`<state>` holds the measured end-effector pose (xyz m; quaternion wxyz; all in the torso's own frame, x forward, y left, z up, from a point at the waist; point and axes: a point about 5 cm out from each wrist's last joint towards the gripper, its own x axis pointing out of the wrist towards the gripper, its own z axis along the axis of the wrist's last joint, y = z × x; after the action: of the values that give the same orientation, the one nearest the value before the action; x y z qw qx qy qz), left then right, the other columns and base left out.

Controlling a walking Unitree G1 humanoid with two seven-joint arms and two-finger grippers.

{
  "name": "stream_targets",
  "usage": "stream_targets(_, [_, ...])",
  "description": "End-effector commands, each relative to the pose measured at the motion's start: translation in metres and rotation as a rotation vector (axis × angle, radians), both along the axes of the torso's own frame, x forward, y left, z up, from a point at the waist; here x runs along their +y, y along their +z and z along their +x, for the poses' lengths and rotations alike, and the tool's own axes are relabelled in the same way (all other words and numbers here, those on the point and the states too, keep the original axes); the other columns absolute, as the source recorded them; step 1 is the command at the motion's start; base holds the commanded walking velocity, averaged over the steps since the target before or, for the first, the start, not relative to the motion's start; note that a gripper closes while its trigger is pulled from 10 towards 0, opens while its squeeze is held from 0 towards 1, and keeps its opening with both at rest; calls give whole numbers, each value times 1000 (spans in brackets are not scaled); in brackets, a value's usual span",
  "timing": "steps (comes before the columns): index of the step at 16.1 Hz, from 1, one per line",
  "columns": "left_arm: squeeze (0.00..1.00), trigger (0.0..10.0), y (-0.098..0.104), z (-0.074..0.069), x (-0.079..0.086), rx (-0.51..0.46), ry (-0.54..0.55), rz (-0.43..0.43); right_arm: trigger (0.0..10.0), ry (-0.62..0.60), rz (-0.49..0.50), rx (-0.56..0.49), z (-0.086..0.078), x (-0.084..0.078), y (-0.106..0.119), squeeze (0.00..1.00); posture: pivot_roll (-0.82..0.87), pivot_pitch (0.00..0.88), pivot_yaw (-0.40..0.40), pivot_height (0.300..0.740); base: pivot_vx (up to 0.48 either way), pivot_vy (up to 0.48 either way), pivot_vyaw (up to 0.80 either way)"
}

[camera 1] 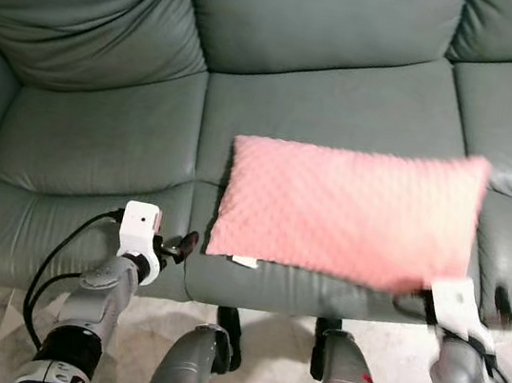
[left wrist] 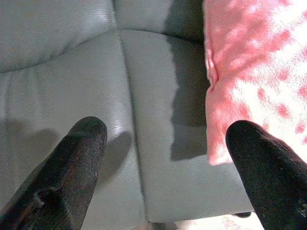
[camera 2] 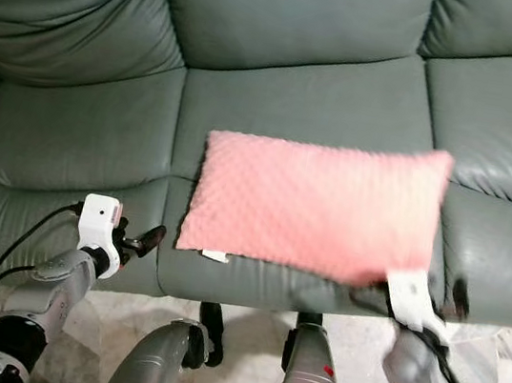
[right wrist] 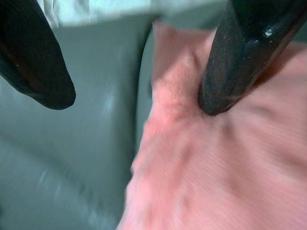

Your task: Move the pillow to the sofa

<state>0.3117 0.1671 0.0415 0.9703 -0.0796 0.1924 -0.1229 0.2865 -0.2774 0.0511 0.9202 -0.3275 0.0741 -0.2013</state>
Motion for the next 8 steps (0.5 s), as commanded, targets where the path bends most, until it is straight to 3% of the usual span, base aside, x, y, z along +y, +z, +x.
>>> stream_targets(1, [0, 10000, -18, -14, 7, 74, 31, 1, 10000, 34, -9, 34, -5, 13, -11, 0, -20, 485, 253, 740, 0, 0, 0])
stream_targets(8, [0, 10000, -22, -17, 4, 77, 34, -12, 10000, 85, -161, -31, 18, 21, 19, 0, -33, 487, 231, 740, 0, 0, 0])
